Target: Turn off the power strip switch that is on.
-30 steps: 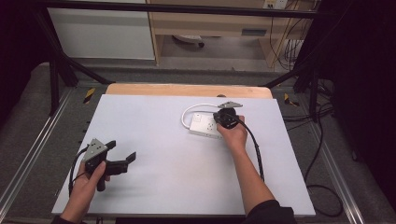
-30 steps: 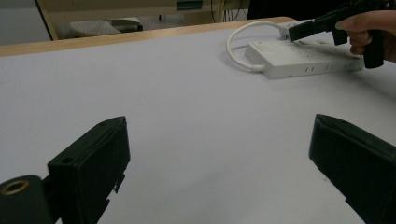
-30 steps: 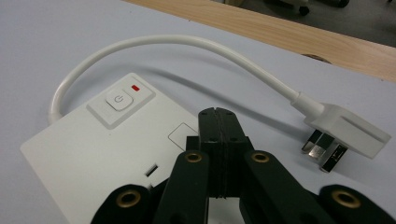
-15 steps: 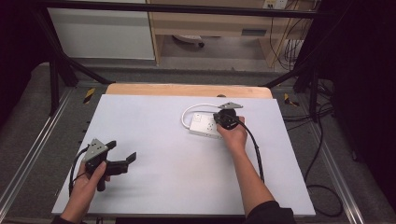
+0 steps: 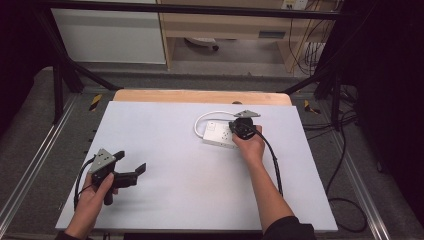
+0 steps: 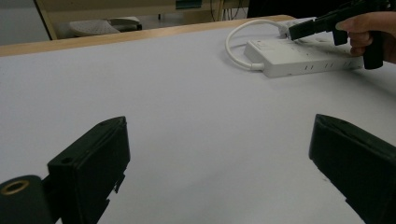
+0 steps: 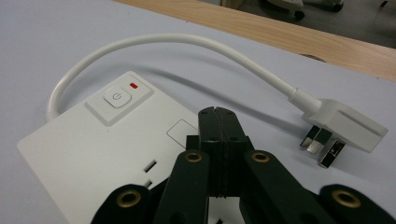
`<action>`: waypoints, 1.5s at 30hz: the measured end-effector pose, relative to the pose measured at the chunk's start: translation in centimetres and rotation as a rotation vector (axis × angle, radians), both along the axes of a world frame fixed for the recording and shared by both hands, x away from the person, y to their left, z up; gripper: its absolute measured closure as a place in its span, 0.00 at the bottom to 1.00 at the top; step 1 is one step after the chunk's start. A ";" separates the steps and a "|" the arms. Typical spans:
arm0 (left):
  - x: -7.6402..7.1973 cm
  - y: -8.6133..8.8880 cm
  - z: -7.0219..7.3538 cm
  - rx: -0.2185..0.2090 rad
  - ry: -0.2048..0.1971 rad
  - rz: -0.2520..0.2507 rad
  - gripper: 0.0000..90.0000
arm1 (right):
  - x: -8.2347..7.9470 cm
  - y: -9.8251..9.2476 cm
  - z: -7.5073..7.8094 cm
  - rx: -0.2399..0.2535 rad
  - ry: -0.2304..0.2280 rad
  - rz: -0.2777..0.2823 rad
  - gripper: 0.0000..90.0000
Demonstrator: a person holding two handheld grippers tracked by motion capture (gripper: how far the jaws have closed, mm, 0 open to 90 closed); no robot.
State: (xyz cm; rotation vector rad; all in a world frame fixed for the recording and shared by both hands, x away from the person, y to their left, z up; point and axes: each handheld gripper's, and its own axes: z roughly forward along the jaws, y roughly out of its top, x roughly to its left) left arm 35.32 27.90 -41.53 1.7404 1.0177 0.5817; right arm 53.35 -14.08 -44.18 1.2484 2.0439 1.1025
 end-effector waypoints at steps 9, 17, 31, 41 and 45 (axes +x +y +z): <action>0.0 0.0 0.0 0.002 0.001 -0.001 0.06 | -0.1 0.0 0.0 -0.001 -0.003 0.001 1.00; 0.0 0.0 0.0 0.002 0.001 -0.002 0.06 | -0.1 0.0 -0.1 0.003 -0.007 -0.003 1.00; 0.0 0.0 0.0 0.004 0.004 -0.002 0.06 | -0.2 -0.1 -0.3 -0.008 -0.002 -0.001 1.00; 0.0 0.0 -0.1 0.005 0.005 -0.002 0.06 | -0.2 -0.1 -0.2 -0.006 0.002 -0.003 1.00; 0.0 0.0 0.0 0.004 0.003 -0.003 0.06 | -0.1 0.0 -0.2 -0.008 0.004 -0.006 1.00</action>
